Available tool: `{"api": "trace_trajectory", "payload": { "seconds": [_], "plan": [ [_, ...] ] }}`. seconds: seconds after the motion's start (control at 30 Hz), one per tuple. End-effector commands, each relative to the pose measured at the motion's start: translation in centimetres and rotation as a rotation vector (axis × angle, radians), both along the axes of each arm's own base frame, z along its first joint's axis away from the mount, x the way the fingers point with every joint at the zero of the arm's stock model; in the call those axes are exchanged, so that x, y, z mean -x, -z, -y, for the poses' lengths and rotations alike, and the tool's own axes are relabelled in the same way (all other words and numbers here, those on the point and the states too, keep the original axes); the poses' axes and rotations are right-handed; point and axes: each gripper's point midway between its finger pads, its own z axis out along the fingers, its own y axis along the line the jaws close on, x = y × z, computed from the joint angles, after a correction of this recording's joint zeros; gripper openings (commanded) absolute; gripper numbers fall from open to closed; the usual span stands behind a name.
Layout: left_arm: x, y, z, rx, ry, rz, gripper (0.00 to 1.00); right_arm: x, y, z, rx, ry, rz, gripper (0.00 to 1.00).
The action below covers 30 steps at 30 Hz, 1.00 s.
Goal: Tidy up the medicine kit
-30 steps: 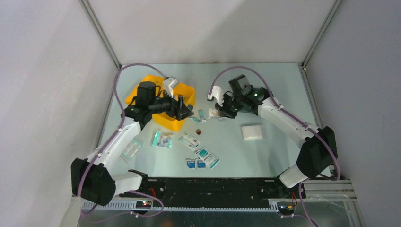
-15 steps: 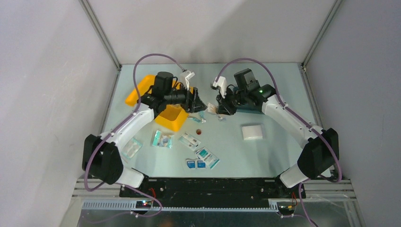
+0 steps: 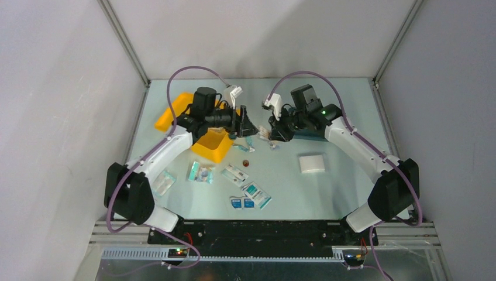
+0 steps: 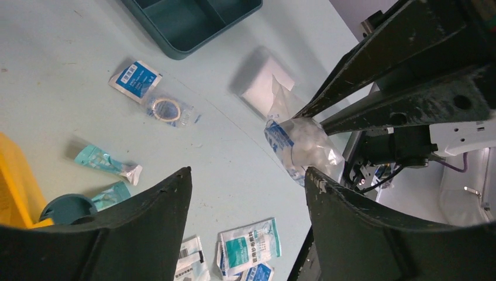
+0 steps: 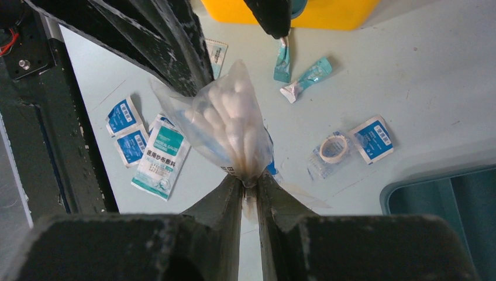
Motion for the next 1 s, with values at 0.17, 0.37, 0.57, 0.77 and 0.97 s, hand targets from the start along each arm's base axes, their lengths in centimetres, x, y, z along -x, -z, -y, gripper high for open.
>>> {"api": "trace_trajectory", "payload": {
  "seconds": [0.17,0.37,0.57,0.77,0.97],
  "plan": [
    [3.4,-4.4,-0.2,0.073,0.084,0.090,0.87,-0.9,-1.6,-0.5,-0.034,0.011,0.037,0.18],
    [2.7,-1.9,2.0,0.032,0.078,0.010,0.81,-0.8,-1.8,-0.9,-0.034,0.004,0.044,0.18],
    [1.1,-0.2,2.3,0.001,0.042,-0.036,0.45,-0.5,-2.0,-0.5,-0.025,0.004,0.052,0.18],
    [1.5,-1.8,1.7,0.039,0.086,-0.003,0.12,-0.2,-1.1,0.1,0.007,0.006,0.025,0.31],
    [-0.3,-4.1,-3.8,0.069,-0.035,0.060,0.00,1.6,-2.2,2.5,-0.007,-0.039,-0.007,0.53]
  ]
}}
